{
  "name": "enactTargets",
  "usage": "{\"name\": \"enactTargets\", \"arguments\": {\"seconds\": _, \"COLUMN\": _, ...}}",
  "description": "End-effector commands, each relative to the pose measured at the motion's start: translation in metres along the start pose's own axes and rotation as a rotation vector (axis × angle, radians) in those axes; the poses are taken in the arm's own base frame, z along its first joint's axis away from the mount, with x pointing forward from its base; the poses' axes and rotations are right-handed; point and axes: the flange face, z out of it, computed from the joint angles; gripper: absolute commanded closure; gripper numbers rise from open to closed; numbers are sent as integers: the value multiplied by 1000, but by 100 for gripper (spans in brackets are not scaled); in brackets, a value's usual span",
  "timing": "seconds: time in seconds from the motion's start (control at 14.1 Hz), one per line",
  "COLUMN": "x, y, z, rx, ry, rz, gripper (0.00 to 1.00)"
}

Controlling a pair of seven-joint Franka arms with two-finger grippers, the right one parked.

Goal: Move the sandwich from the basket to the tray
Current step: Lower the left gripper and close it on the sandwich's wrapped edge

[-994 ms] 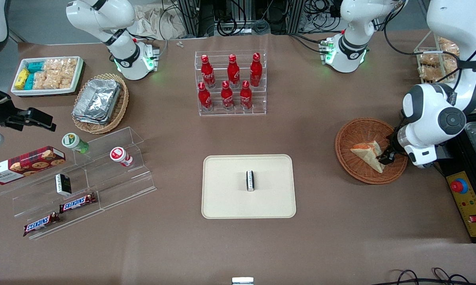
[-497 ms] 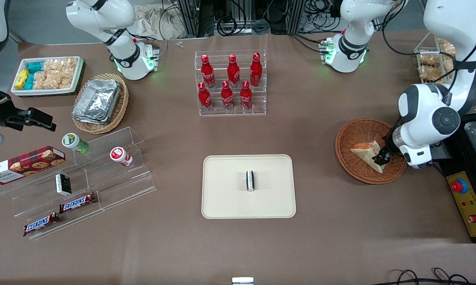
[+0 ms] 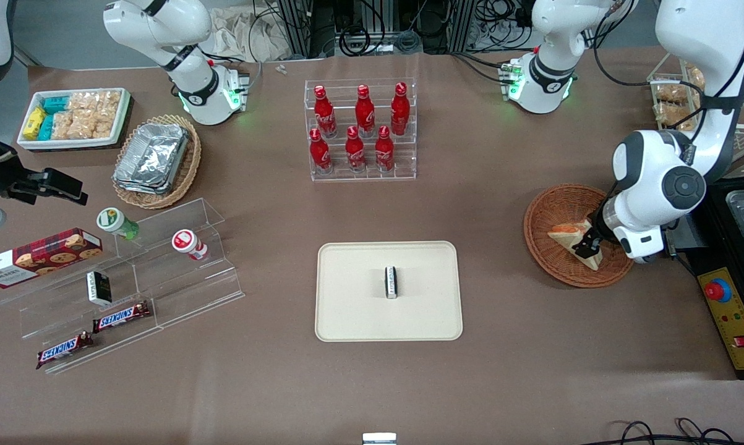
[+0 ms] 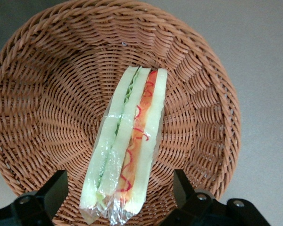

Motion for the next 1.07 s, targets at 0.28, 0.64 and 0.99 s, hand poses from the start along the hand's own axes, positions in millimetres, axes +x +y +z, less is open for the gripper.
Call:
{"name": "enactTargets", "arguments": {"seconds": 0.28, "x": -9, "y": -10, "z": 23, "rx": -42, "ry": 27, "rz": -5, "gripper": 3}}
{"name": "enactTargets", "arguments": {"seconds": 0.64, "x": -9, "y": -8, "z": 24, "rx": -39, "ry": 30, "rz": 10, "gripper": 39}}
{"name": "enactTargets", "arguments": {"seconds": 0.99, "x": -10, "y": -8, "z": 22, "rx": -12, "ry": 89, "rz": 89, "gripper": 85}}
